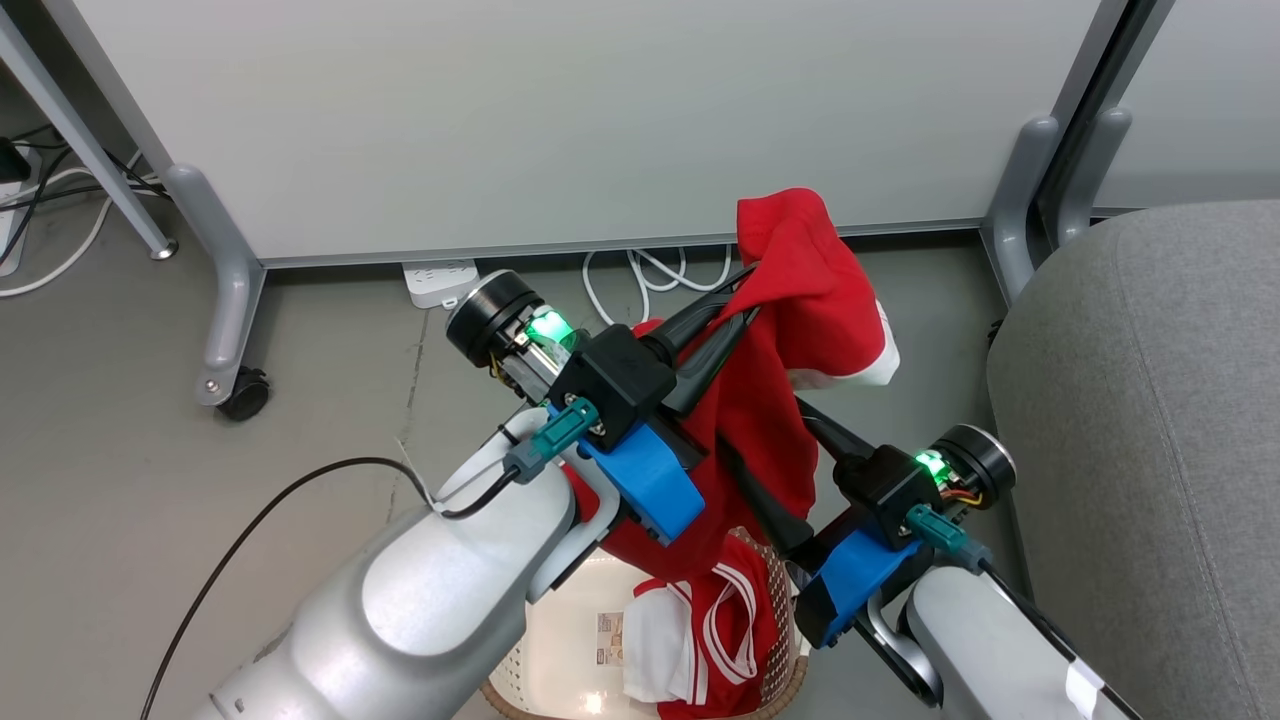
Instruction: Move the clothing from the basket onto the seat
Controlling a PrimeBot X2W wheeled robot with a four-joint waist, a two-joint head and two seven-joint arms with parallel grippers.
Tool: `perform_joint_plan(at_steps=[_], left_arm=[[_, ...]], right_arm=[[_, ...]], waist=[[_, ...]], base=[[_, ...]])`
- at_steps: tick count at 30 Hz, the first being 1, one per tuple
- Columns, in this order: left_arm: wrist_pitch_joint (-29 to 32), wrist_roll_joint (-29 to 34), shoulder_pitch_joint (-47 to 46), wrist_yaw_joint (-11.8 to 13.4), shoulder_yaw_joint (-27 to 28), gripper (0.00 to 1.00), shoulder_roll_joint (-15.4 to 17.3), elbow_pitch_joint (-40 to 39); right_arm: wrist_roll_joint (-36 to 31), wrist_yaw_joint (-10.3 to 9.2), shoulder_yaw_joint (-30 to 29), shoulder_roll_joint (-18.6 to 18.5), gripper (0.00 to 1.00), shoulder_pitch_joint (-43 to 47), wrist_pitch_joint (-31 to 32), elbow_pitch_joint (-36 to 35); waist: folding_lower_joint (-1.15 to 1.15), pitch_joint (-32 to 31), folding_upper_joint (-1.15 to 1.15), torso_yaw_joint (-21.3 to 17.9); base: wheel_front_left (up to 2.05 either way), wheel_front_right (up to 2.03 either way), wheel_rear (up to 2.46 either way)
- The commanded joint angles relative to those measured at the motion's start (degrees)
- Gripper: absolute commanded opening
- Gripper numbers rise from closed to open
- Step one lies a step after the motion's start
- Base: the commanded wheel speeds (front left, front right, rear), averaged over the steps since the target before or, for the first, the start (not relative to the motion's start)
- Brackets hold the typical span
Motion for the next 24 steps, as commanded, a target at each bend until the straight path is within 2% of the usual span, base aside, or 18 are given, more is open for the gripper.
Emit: perform_joint_plan(at_steps=[1, 2, 24], left_arm=[[-0.2, 0.1, -0.6, 0.2, 0.0, 0.0, 0.0, -0.1], [-0.3, 0.1, -0.6, 0.1, 0.0, 0.0, 0.0, -0.1], [-0.8, -1.0, -0.3, 0.3, -0.7, 0.0, 0.4, 1.0]], right_arm=[[0.9, -0.04, 0.6, -0.1, 0.08, -1.4, -0.1, 0.6], [1.3, -0.04, 1.0, -0.1, 0.0, -1.7, -0.1, 1.0], [4.2, -0.04, 3.5, -0.8, 0.0, -1.6, -0.1, 1.3]], waist=[[0.0, 0.0, 0.0, 0.0], [0.0, -0.1, 0.0, 0.0], [0.0, -1.0, 0.0, -0.3]], base=[[0.0, 0.0, 0.0], [0.0, 0.0, 0.0], [0.0, 0.0, 0.0]])
